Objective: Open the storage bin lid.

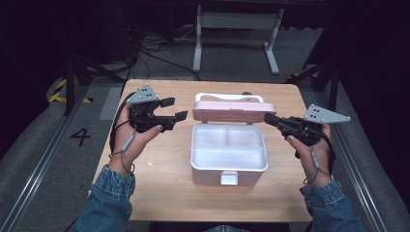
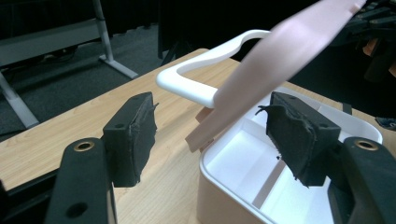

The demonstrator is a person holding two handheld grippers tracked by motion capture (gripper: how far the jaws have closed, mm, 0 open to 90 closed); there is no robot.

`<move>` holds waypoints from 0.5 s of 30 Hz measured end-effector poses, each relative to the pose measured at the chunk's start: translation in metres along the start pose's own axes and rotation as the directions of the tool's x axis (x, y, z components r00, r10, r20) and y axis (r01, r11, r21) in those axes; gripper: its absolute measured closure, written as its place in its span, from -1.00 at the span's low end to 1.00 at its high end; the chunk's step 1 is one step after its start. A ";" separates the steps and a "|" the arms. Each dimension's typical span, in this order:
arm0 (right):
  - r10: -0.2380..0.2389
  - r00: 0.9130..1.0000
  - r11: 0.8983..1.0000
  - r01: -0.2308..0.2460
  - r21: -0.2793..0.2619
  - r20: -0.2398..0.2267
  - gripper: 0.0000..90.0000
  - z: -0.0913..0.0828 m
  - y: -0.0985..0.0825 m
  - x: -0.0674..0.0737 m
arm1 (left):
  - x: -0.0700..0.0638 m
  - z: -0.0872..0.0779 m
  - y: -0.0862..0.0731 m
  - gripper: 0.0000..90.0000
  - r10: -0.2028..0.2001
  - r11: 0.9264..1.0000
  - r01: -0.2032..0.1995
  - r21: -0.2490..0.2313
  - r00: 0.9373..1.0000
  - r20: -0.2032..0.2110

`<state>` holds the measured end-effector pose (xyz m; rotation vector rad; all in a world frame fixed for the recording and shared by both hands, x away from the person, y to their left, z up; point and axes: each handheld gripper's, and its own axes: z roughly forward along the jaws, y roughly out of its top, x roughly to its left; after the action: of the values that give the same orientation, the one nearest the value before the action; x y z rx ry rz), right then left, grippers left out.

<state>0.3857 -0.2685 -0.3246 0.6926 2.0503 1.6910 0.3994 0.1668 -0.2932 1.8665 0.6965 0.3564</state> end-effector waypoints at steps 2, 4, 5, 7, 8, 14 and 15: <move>-0.002 1.000 1.000 0.002 -0.001 0.008 1.00 0.000 0.000 -0.001 | -0.001 0.002 -0.001 -0.27 0.006 1.000 -0.006 -0.001 1.000 -0.001; 0.002 1.000 1.000 -0.002 0.002 0.018 1.00 0.001 0.001 -0.002 | -0.002 0.006 -0.001 -0.29 0.007 1.000 -0.007 0.004 1.000 0.006; 0.006 1.000 1.000 -0.006 -0.001 0.025 1.00 0.001 0.001 -0.003 | -0.002 0.008 -0.002 -0.29 0.007 1.000 -0.007 0.005 1.000 0.009; 0.014 1.000 1.000 -0.014 -0.005 0.027 1.00 0.001 0.000 -0.004 | -0.003 0.012 -0.003 -0.30 0.009 1.000 -0.009 0.004 1.000 0.010; 0.013 0.999 1.000 -0.013 -0.002 0.030 1.00 0.001 0.000 -0.005 | -0.003 0.015 -0.003 -0.31 0.012 1.000 -0.012 0.004 1.000 0.009; 0.020 0.999 1.000 -0.020 0.006 0.035 1.00 0.001 -0.002 -0.007 | -0.004 0.034 -0.006 -0.40 0.021 1.000 -0.021 -0.009 0.999 -0.024; 0.016 0.999 1.000 -0.016 0.003 0.037 1.00 0.001 -0.002 -0.008 | -0.004 0.036 -0.006 -0.40 0.021 1.000 -0.021 -0.014 0.999 -0.028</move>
<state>0.3922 -0.2727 -0.3269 0.7381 2.0280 1.6712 0.4143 0.1390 -0.3127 1.8596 0.6917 0.4006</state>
